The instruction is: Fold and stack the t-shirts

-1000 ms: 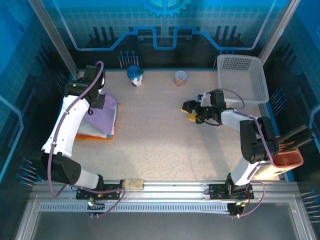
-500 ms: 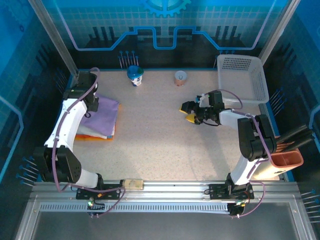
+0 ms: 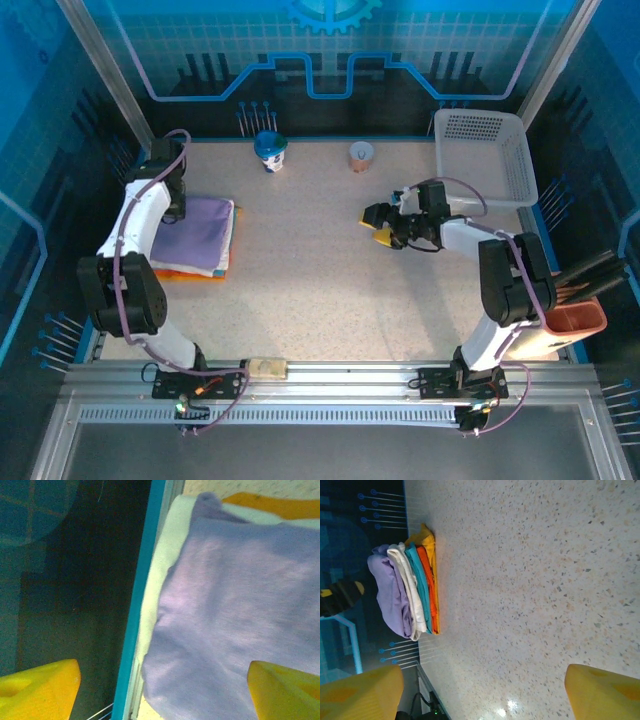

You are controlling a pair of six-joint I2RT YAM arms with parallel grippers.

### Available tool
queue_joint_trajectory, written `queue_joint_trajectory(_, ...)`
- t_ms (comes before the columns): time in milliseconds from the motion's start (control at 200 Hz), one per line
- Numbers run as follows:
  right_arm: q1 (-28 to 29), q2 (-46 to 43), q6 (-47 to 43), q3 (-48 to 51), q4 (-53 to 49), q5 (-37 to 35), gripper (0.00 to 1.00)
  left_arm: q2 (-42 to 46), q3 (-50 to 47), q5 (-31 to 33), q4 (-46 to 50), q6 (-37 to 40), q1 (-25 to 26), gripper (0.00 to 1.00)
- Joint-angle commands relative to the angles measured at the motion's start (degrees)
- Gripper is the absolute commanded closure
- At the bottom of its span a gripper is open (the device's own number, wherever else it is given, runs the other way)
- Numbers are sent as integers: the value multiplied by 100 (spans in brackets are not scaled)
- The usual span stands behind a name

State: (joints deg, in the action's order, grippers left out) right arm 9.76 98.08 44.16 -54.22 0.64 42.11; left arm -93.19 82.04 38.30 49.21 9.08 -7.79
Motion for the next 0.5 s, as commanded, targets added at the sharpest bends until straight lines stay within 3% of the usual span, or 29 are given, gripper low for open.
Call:
queue_joint_trajectory(0,77,-396,-777,-378,-986,-529,13,579,119,-420,26,-415,285,12)
queue_joint_trajectory(135,76,-836,-1598,-718,-2068,-1795,9,1198,-332,-1264,-561,-843,593,8)
queue_joint_trajectory(195,73,-1098,-1858,-757,-2372,-2549,7,1542,-800,-1554,-1189,-992,703,1)
queue_joint_trajectory(270,85,-1427,-2007,-649,-2483,-3542,0,2004,-1667,-1937,-2275,-920,837,1)
queue_joint_trajectory(375,75,-1845,-2121,-362,-2358,-4860,0,2605,-3175,-2193,-4259,-588,1037,1)
queue_joint_trajectory(425,94,-2013,-2016,-190,-2307,-5809,0,2799,-3865,-2417,-5189,-426,1103,1)
queue_joint_trajectory(490,72,-2241,-2278,171,-1802,-6441,0,2835,-4481,-2253,-5962,-139,1322,1)
